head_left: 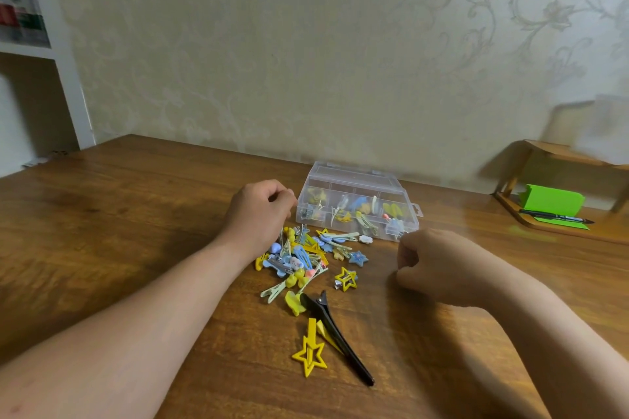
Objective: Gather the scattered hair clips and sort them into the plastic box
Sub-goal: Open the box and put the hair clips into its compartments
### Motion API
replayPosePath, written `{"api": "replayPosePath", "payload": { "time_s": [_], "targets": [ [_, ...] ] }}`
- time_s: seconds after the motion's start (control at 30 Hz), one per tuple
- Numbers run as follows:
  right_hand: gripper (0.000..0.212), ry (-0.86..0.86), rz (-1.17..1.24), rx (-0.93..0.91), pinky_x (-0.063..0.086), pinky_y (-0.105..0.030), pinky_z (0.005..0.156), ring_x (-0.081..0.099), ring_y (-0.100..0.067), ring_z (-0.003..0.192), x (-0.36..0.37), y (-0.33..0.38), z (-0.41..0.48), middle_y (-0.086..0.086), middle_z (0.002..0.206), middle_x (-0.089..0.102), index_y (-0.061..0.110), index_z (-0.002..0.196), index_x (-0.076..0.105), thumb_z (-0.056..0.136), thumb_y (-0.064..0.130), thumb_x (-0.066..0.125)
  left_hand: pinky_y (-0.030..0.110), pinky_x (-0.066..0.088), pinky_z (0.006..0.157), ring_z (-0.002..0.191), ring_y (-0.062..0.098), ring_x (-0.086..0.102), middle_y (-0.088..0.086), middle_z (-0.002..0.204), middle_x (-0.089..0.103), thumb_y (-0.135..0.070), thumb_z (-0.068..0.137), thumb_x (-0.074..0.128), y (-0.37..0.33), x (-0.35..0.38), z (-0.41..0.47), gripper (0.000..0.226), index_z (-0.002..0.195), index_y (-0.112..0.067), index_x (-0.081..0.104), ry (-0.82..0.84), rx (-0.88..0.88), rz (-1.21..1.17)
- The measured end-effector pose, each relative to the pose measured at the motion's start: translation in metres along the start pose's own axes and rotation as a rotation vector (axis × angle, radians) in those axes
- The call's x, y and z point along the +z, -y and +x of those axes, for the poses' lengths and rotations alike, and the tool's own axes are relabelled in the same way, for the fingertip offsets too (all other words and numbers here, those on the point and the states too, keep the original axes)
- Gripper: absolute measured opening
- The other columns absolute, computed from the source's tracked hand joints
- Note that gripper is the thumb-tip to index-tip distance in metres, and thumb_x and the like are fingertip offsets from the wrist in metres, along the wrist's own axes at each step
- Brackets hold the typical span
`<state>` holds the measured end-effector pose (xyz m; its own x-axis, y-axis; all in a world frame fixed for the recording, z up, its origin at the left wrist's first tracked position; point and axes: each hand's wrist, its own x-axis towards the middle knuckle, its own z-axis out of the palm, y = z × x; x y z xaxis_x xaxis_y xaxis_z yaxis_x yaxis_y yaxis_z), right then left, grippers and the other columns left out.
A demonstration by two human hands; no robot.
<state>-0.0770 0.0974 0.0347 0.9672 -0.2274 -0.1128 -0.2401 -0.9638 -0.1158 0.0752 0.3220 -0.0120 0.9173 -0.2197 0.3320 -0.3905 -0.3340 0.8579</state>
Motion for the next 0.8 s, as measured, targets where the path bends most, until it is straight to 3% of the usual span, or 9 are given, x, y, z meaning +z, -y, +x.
{"api": "replayPosePath", "payload": {
  "time_s": [0.17,0.3,0.37,0.6,0.7,0.8],
  "targets": [
    [0.005,-0.065,0.146,-0.020,0.061,-0.033,0.083,0.066,-0.012,0.085,0.002,0.000,0.002,0.006,0.092,0.069,0.029,0.094,0.068,0.098,0.032,0.067,0.028,0.041,0.054,0.047,0.000,0.049,0.008,0.082,0.073,-0.025,0.106,0.058,0.005,0.002,0.003,0.029,0.086,-0.013,0.076,0.012,0.020,0.000],
    [0.010,-0.330,0.461,-0.014,0.057,-0.034,0.064,0.068,-0.014,0.070,-0.004,0.001,0.008,0.001,0.077,0.074,0.024,0.087,0.073,0.095,0.025,0.068,0.030,0.042,0.059,0.051,0.005,0.048,0.009,0.080,0.073,-0.027,0.104,0.059,0.009,0.003,0.007,0.028,0.085,-0.014,0.076,0.001,0.021,-0.013],
    [0.011,-0.386,0.575,0.024,0.057,-0.035,0.063,0.071,-0.017,0.070,-0.011,0.001,0.018,0.001,0.075,0.076,0.021,0.085,0.075,0.094,0.022,0.069,0.031,0.041,0.059,0.056,0.011,0.051,0.008,0.079,0.073,-0.027,0.103,0.059,0.010,0.003,0.008,0.027,0.084,-0.017,0.076,0.005,0.016,-0.012],
    [0.012,-0.341,0.630,0.064,0.052,-0.031,0.062,0.064,-0.021,0.070,-0.044,0.015,0.084,-0.012,0.083,0.076,0.007,0.089,0.076,0.094,0.016,0.071,0.032,0.043,0.061,0.065,0.017,0.057,0.010,0.081,0.073,-0.030,0.103,0.057,0.013,0.005,0.009,0.029,0.085,-0.013,0.074,0.018,0.013,-0.027],
    [0.015,-0.303,0.548,0.089,0.045,-0.025,0.053,0.053,-0.019,0.061,-0.054,0.031,0.115,-0.010,0.075,0.068,0.002,0.087,0.077,0.090,0.016,0.074,0.032,0.042,0.061,0.064,0.017,0.056,0.010,0.081,0.073,-0.030,0.103,0.058,0.014,0.006,0.010,0.030,0.084,-0.014,0.074,0.019,0.020,-0.035],
    [0.021,-0.226,0.433,0.167,0.036,-0.025,0.053,0.042,-0.021,0.055,-0.054,0.042,0.141,-0.010,0.068,0.055,0.000,0.076,0.068,0.081,0.018,0.079,0.032,0.041,0.061,0.063,0.017,0.056,0.008,0.076,0.071,-0.030,0.103,0.058,0.015,0.006,0.010,0.030,0.079,-0.017,0.071,0.015,0.028,-0.035]
  ]
}}
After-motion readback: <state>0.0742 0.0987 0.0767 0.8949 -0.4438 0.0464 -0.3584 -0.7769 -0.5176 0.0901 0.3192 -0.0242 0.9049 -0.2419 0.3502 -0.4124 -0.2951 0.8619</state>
